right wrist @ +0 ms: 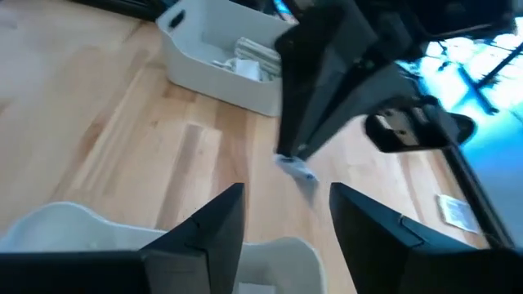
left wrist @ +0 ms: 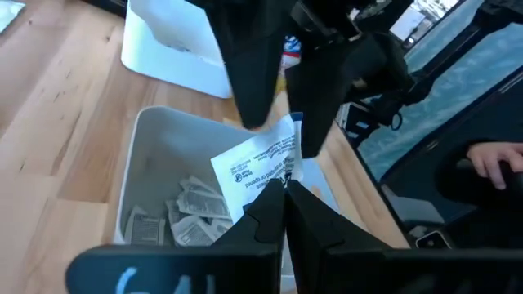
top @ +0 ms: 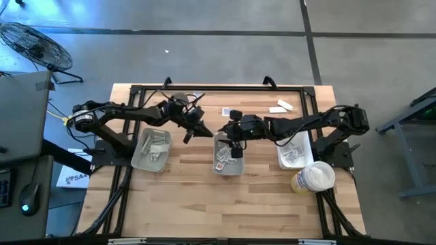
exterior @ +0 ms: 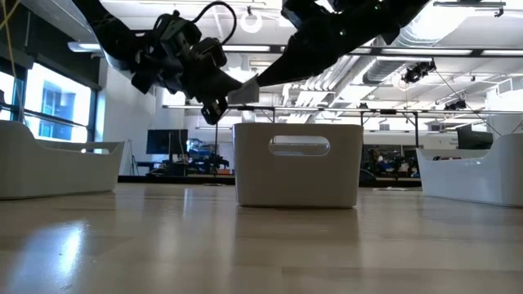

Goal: Pick & Place First Aid Supplies
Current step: Put the alcohol pad into the white bin, then put the bandage pack into the left gray bin

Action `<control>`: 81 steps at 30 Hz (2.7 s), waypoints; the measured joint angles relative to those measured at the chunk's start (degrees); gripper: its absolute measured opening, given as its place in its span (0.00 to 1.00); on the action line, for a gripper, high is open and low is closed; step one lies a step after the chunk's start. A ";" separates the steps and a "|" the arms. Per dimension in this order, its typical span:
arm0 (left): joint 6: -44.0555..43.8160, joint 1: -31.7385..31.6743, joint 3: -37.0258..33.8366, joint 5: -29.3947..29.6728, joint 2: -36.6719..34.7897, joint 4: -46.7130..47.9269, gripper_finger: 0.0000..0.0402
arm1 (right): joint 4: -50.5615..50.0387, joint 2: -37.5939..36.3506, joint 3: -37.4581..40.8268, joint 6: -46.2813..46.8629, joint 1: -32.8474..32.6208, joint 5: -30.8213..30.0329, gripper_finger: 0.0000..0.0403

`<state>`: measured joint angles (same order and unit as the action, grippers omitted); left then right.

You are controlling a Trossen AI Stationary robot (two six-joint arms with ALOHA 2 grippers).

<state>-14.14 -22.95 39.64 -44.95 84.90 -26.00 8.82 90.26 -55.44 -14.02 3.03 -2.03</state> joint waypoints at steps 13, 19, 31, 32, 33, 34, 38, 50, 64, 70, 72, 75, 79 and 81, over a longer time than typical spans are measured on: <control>-0.18 4.29 0.05 3.97 -0.02 -4.32 0.01 | 0.29 0.00 0.00 -0.57 -0.02 1.98 0.24; 0.02 4.25 0.07 4.00 -0.07 -4.39 0.01 | -0.17 0.00 0.00 -0.61 0.00 2.00 0.03; 4.49 4.17 0.07 9.96 -8.15 6.03 0.22 | -8.57 -2.68 0.04 1.08 -0.97 -3.55 0.01; 5.75 4.18 0.07 12.06 -9.59 8.45 0.24 | -10.42 -3.54 0.04 1.40 -0.98 -4.67 0.01; 6.95 4.18 0.07 14.46 -11.13 11.18 0.26 | -12.52 -4.50 0.02 1.84 -0.98 -5.57 0.00; 7.94 4.18 0.07 16.85 -12.75 13.83 0.28 | -15.09 -5.46 0.02 2.61 -0.94 -6.81 0.01; 11.73 4.18 0.09 27.21 -18.37 22.49 0.33 | -27.98 -10.36 -0.02 7.67 -0.81 -13.37 0.00; 15.11 4.21 0.02 39.40 -19.17 27.72 0.33 | -80.05 -16.87 0.00 45.74 -0.77 -12.44 0.00; 18.72 4.23 0.04 36.53 -19.06 26.20 0.33 | -89.08 -16.74 8.61 60.44 -0.92 -3.09 0.00; 20.18 4.23 0.04 35.64 -19.06 26.16 0.33 | -88.38 -16.74 11.49 61.69 -0.94 -2.77 0.01; 20.38 4.23 0.04 35.60 -19.06 26.16 0.33 | -88.09 -16.74 11.76 61.83 -0.72 -3.55 0.02; 20.36 4.23 0.04 35.48 -19.06 26.16 0.33 | -86.20 -16.74 11.78 61.71 -0.35 -1.70 0.05; 20.36 4.23 0.04 35.45 -19.06 26.16 0.33 | -81.92 -16.74 10.96 61.02 -0.39 1.92 0.15; 20.35 4.23 0.04 35.46 -19.06 26.19 0.33 | -82.27 -16.72 9.45 60.98 -0.39 2.23 0.19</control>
<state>6.21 -18.72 39.68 -9.49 65.84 0.19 -73.45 73.54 -45.99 46.96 2.64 0.20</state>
